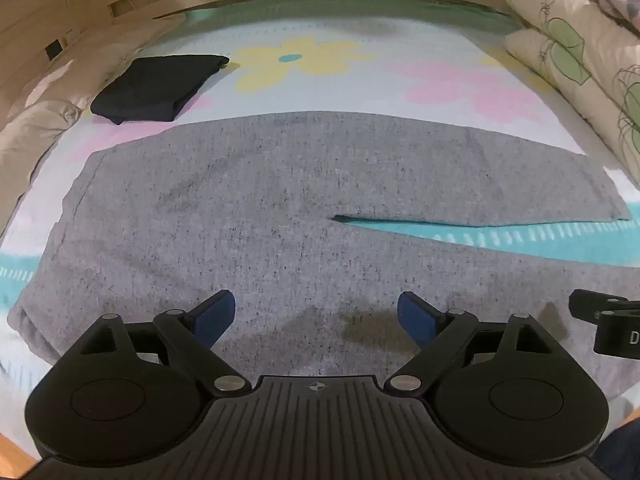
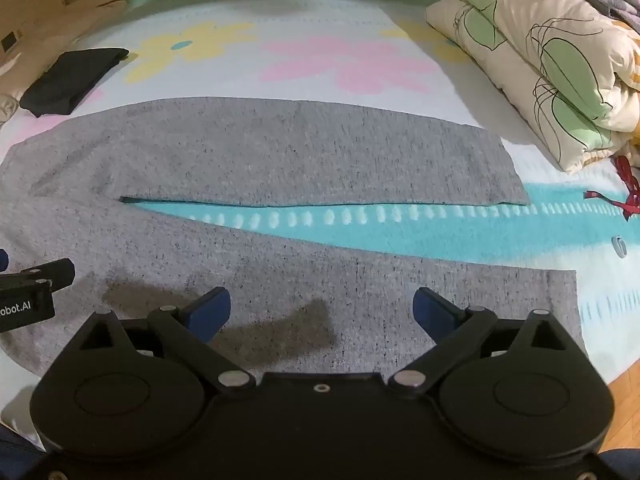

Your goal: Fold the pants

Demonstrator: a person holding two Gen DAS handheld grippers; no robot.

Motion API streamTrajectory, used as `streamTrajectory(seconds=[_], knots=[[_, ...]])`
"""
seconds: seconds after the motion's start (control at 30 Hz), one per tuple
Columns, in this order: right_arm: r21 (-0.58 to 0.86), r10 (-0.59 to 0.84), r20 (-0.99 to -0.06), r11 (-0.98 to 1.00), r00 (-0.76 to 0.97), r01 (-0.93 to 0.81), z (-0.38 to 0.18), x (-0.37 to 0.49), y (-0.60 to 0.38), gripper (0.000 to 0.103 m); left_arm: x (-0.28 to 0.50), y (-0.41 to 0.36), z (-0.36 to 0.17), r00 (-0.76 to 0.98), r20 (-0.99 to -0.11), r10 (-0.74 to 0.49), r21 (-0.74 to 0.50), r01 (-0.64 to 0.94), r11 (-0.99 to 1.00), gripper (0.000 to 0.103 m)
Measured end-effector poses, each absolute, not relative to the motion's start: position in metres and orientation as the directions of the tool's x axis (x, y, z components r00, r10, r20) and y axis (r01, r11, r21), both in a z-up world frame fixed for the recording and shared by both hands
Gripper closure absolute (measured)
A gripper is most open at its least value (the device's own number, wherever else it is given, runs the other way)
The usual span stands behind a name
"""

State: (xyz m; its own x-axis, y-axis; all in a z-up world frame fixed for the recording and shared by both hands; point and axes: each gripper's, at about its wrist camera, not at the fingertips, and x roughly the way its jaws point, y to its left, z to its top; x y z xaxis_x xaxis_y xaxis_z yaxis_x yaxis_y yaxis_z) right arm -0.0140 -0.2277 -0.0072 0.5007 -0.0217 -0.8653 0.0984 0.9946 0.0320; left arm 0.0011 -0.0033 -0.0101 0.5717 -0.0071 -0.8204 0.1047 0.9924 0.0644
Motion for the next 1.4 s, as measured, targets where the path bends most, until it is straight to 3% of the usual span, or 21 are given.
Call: streamTrajectory(seconds=[1.4], knots=[[0.027, -0.026, -0.872, 0.995, 0.489, 0.101, -0.0082, -0.0140, -0.2282, 0.005, 0.0018, -0.0080, -0.0121, 0.548, -0.836, -0.012, 0.068, 0.126, 0.990, 0.014]])
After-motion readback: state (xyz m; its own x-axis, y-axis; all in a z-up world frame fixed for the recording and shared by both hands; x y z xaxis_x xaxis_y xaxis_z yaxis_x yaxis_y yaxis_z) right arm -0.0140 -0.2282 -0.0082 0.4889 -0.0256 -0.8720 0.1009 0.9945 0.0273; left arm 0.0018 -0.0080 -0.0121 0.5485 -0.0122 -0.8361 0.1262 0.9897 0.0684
